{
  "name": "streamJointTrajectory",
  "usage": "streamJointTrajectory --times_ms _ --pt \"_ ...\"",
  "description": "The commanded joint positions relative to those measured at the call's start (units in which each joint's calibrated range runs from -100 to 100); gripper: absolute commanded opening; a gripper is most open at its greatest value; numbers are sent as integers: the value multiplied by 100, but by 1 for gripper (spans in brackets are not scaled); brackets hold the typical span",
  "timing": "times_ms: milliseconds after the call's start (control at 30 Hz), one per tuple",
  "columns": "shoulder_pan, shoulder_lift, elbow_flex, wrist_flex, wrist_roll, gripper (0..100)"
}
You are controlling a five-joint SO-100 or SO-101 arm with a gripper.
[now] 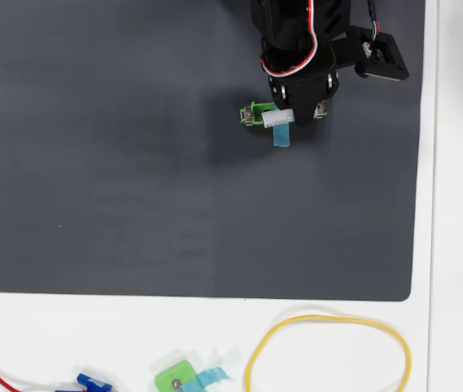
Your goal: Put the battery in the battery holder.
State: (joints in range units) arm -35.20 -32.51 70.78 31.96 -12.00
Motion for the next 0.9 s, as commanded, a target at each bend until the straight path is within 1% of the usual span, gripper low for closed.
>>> streamJointTrajectory --times_ms 0,867 --pt "111 23 -91 -92 31 0" --pt "111 15 -21 -75 26 0"
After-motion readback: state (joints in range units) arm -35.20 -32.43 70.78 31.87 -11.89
